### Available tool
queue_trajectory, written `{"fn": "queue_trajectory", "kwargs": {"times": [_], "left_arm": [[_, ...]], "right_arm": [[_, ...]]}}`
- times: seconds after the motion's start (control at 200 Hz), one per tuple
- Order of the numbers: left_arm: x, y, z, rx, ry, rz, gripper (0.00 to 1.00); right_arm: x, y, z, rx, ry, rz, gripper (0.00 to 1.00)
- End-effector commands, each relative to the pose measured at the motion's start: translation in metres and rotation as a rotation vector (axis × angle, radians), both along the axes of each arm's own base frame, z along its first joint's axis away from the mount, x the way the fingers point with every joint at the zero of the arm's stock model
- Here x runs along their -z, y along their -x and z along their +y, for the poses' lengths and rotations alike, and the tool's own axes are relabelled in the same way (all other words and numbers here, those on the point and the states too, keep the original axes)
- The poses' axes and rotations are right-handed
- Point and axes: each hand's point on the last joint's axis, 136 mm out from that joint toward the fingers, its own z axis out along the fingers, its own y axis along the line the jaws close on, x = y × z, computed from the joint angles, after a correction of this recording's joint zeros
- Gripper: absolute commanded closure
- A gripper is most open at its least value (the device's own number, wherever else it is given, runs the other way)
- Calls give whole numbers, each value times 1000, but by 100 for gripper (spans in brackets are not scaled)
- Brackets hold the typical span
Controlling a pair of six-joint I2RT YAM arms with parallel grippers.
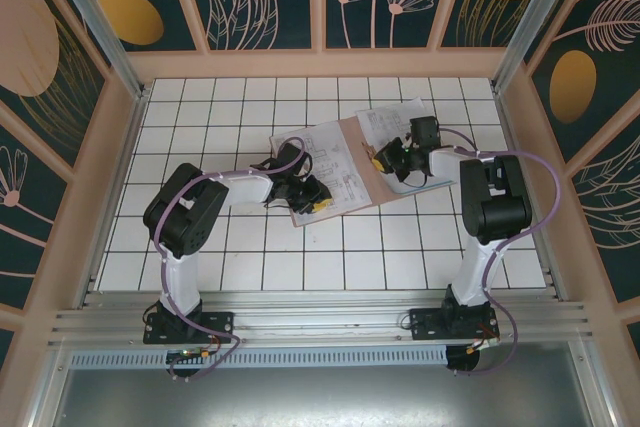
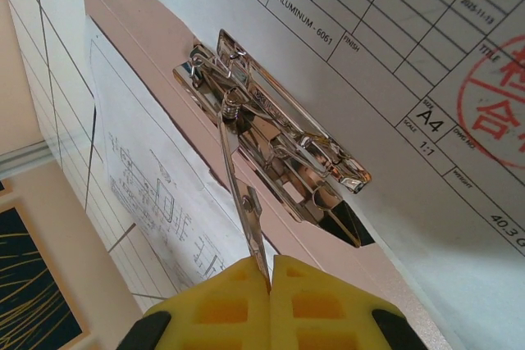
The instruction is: Put the files into the folder
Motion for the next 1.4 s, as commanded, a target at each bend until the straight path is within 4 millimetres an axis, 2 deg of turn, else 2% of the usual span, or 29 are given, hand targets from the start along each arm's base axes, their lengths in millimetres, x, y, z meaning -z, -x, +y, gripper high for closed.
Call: {"fn": "queue_trajectory", "kwargs": {"times": [0.0,0.425,0.761,1.156,1.396], "left_arm": [[18,13,23,-40,-84,75,75],[18,13,26,-42,-88,76,75],[18,13,27,-44,-89,74,75],[19,14,27,-52,-83,72,75],[18,14,28,-59,-75,65,75]], "right_arm": [[62,43,-41,84,158,236,100],[85,60,-53,116,197,354,100],[94,70,-56,142,211,417,100],[112,95,-70,167,265,561,100],[112,104,-76,202,303,643,100]]}}
